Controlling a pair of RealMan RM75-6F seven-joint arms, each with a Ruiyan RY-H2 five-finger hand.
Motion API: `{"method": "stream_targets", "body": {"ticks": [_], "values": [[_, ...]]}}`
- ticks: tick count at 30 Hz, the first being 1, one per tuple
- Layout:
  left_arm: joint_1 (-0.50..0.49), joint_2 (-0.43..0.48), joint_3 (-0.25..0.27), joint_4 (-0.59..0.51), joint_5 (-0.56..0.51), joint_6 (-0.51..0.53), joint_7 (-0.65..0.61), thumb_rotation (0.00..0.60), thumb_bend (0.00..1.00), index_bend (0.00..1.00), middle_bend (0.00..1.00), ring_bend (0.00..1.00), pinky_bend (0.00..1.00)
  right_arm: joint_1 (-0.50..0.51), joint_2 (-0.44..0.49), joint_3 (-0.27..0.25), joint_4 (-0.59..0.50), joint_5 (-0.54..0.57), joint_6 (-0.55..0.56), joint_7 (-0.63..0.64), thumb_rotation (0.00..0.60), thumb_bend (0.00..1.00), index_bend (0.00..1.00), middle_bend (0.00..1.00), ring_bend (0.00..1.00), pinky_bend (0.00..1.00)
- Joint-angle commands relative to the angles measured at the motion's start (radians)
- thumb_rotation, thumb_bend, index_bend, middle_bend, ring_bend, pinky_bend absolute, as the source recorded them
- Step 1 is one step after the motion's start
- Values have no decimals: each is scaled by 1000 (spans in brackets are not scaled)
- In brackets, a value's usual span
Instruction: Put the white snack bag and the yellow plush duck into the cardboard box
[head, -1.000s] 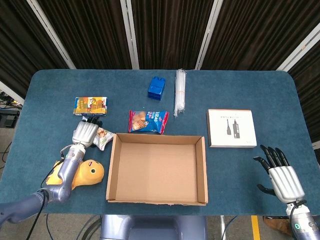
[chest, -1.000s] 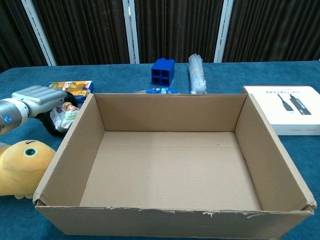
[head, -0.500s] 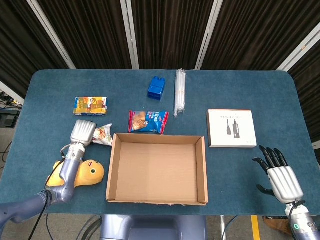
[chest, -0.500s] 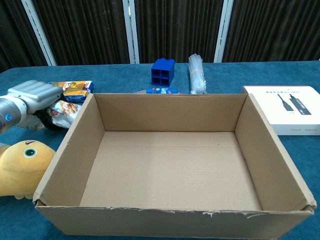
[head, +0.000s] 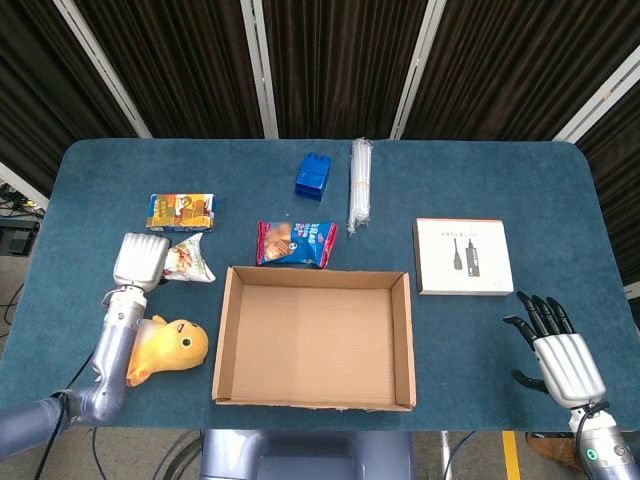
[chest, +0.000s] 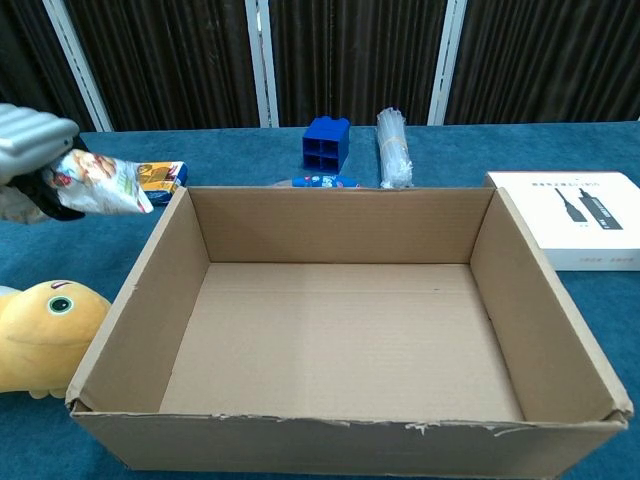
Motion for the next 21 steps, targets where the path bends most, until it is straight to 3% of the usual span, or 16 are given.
{"method": "stream_targets", "body": {"ticks": [1, 11, 21], "values": [[38, 101, 11, -159, 71, 86, 8, 600, 559, 671, 554, 642, 611, 0, 0, 0, 0, 2, -1, 1, 600, 0, 259, 4, 0, 0], [30, 204, -2, -383, 128, 115, 19, 600, 554, 678, 563, 648, 619, -4, 5, 2, -3, 1, 9, 5, 600, 0, 261, 5, 0, 0], [-16, 186, -8, -474, 141, 99, 54, 600, 545, 684, 566, 649, 623, -17, 26, 16, -11, 21, 36, 35, 600, 0, 271, 7, 0, 0]]}}
